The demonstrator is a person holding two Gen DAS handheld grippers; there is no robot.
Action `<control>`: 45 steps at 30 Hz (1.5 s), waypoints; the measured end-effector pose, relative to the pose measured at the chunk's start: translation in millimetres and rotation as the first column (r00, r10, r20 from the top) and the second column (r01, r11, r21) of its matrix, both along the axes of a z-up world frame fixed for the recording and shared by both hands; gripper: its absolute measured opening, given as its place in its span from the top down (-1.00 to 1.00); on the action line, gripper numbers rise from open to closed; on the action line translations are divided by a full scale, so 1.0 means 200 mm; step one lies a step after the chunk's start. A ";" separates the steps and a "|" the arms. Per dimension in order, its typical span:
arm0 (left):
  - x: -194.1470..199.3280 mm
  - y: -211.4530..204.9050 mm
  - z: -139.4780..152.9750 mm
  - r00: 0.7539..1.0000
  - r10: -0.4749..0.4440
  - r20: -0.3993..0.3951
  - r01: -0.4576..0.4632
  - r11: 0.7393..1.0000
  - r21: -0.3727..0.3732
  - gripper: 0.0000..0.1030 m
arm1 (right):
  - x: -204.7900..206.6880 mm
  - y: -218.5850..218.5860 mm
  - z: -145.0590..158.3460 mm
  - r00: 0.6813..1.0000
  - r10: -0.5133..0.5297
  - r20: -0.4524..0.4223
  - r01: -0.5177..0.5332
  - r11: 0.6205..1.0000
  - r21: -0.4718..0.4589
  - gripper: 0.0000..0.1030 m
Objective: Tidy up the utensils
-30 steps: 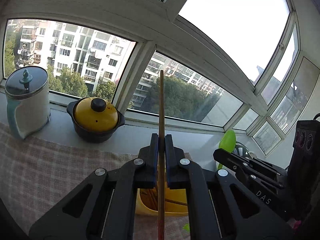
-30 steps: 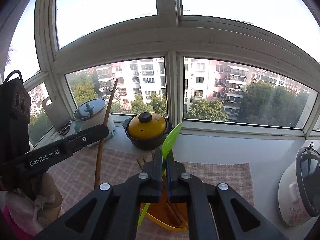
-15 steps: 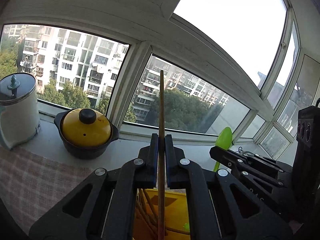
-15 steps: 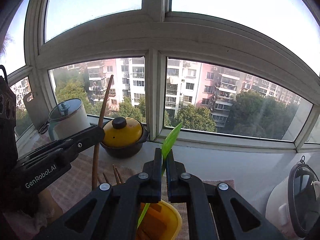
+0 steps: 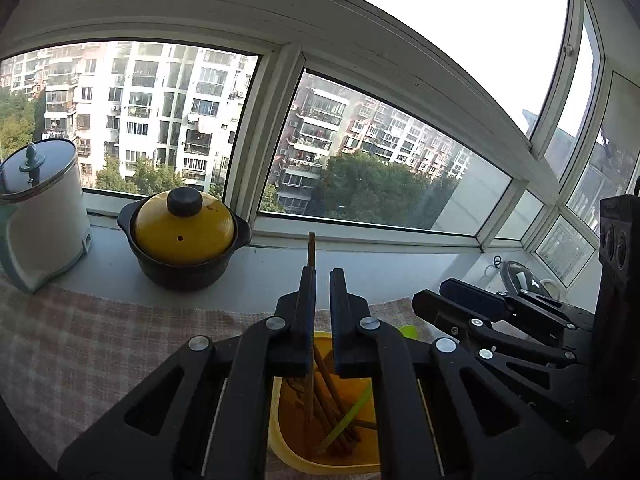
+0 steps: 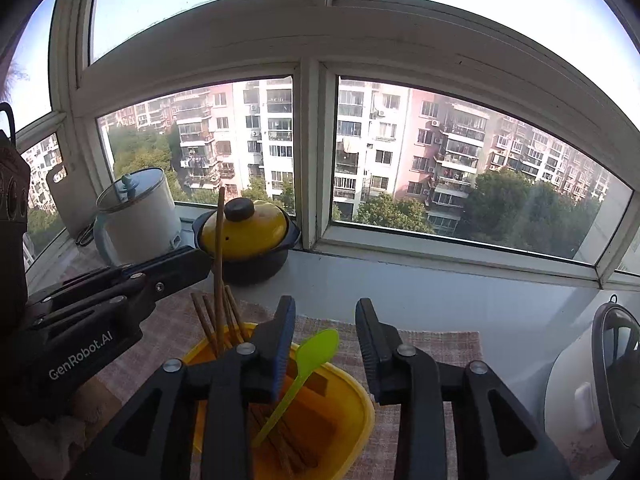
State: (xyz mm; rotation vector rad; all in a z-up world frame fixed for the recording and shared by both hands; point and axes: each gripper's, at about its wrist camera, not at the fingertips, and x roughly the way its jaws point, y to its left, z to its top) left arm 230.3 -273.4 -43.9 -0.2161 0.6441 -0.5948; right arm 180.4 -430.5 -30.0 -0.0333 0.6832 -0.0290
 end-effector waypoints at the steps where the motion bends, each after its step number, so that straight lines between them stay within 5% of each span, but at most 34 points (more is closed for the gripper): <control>1: 0.00 0.01 0.00 1.000 0.003 -0.007 -0.003 1.000 -0.001 0.88 | -0.01 0.00 0.00 1.000 -0.003 -0.006 0.003 1.000 0.007 0.38; 3: -0.02 0.04 0.01 1.000 0.005 -0.010 -0.005 1.000 0.000 0.76 | -0.02 0.00 0.01 1.000 -0.009 -0.016 0.010 1.000 0.023 0.34; 17: -0.26 0.24 0.07 1.000 0.002 0.004 -0.002 0.999 0.051 0.75 | -0.23 0.11 0.04 0.998 -0.055 -0.025 0.057 0.996 0.062 0.00; 26: -0.49 0.32 0.10 0.999 -0.033 0.011 0.031 0.989 0.142 0.73 | -0.44 0.21 0.07 0.996 -0.094 -0.011 0.094 0.994 0.061 -0.24; 29: -0.57 0.37 0.11 0.999 -0.038 0.018 0.034 0.985 0.166 0.32 | -0.52 0.23 0.08 0.993 -0.117 -0.003 0.117 0.990 0.074 -0.34; 34: -0.69 0.44 0.12 0.999 -0.041 0.007 0.039 0.980 0.197 0.15 | -0.66 0.26 0.11 0.989 -0.150 0.018 0.148 0.986 0.070 -0.55; 37: -0.76 0.47 0.14 0.999 -0.035 0.017 0.031 0.978 0.208 -0.18 | -0.73 0.28 0.12 0.985 -0.167 0.040 0.165 0.984 0.061 -0.71; 45: -0.91 0.53 0.17 0.997 -0.022 0.072 0.000 0.957 0.291 -0.63 | -0.87 0.33 0.16 0.976 -0.203 0.083 0.200 0.979 0.049 -0.89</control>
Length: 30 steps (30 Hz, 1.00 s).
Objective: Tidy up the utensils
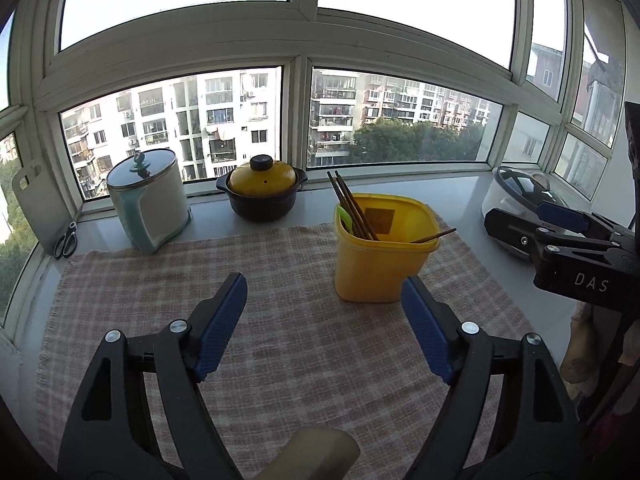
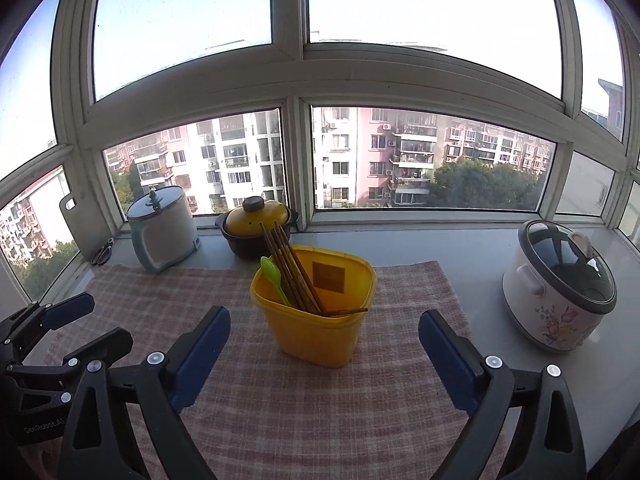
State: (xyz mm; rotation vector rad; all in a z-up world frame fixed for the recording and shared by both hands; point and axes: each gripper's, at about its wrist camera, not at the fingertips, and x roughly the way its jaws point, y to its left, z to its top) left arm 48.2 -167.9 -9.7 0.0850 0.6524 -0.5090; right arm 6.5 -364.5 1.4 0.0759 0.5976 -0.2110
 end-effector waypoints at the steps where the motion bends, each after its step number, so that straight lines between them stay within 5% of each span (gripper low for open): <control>1: -0.01 0.01 0.00 1.000 0.005 -0.003 -0.005 1.000 0.000 -0.69 | -0.01 0.00 0.00 1.000 -0.005 0.005 0.005 1.000 -0.001 -0.92; 10: -0.05 0.11 0.02 0.997 0.074 -0.002 -0.074 0.997 0.025 -0.98 | -0.09 0.05 0.03 0.999 -0.031 0.037 0.032 0.999 -0.015 -0.99; 30: -0.05 0.14 0.00 0.995 0.102 -0.012 -0.101 0.992 0.074 -1.00 | -0.11 0.07 0.02 0.998 -0.049 0.034 0.050 0.999 -0.016 -0.99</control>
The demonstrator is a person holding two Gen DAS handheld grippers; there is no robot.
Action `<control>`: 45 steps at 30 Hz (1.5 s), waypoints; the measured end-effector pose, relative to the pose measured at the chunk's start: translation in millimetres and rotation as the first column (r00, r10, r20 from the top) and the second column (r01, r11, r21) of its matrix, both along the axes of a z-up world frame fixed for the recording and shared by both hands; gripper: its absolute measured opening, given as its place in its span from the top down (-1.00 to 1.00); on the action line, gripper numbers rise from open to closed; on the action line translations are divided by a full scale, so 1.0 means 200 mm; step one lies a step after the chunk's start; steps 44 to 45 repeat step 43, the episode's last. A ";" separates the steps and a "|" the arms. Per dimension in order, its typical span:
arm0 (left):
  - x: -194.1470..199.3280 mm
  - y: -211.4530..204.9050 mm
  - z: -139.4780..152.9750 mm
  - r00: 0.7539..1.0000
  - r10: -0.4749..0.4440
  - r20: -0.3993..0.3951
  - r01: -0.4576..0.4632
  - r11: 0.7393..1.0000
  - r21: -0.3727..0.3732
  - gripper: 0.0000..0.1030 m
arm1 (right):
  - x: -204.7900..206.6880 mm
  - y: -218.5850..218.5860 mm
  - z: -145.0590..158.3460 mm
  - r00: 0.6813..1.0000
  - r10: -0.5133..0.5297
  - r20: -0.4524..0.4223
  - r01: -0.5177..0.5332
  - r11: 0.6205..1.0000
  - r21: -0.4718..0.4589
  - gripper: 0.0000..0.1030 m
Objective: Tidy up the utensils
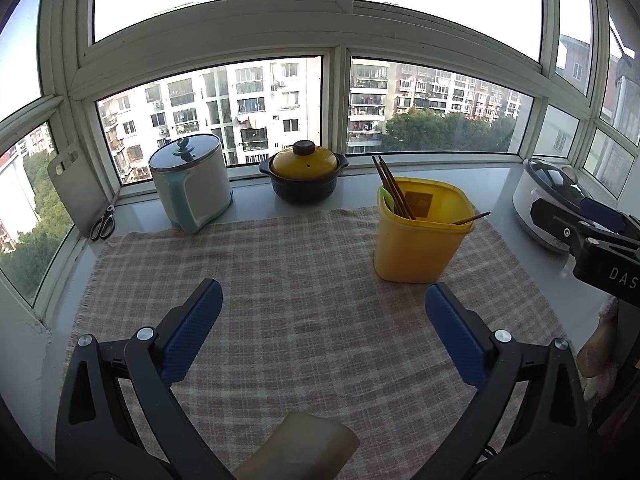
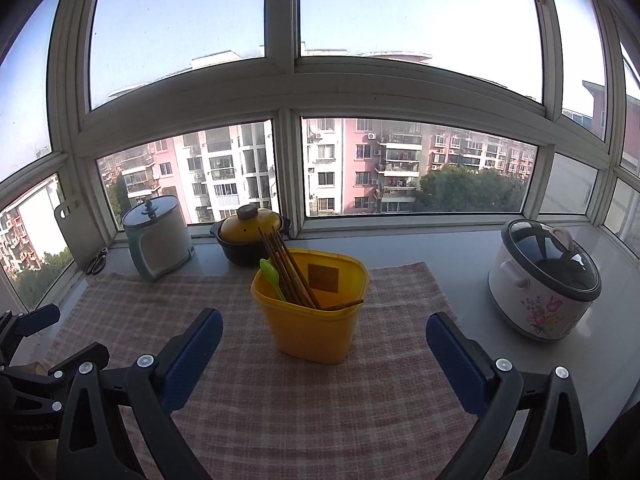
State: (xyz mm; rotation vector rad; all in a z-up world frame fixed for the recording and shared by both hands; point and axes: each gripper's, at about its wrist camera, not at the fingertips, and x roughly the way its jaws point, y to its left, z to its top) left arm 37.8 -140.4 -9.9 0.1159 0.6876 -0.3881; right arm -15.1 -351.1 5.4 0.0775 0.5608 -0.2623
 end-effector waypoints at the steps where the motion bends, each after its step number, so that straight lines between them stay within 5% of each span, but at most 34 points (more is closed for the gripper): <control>1: 0.00 0.00 0.00 1.000 0.000 -0.002 0.000 1.000 0.000 -1.00 | 0.00 0.00 0.00 1.000 0.001 -0.002 -0.001 1.000 0.000 -0.99; 45: -0.01 0.00 -0.03 1.000 0.018 0.005 -0.018 0.999 0.039 -1.00 | 0.00 0.02 -0.05 1.000 0.006 -0.027 -0.006 1.000 0.011 -0.99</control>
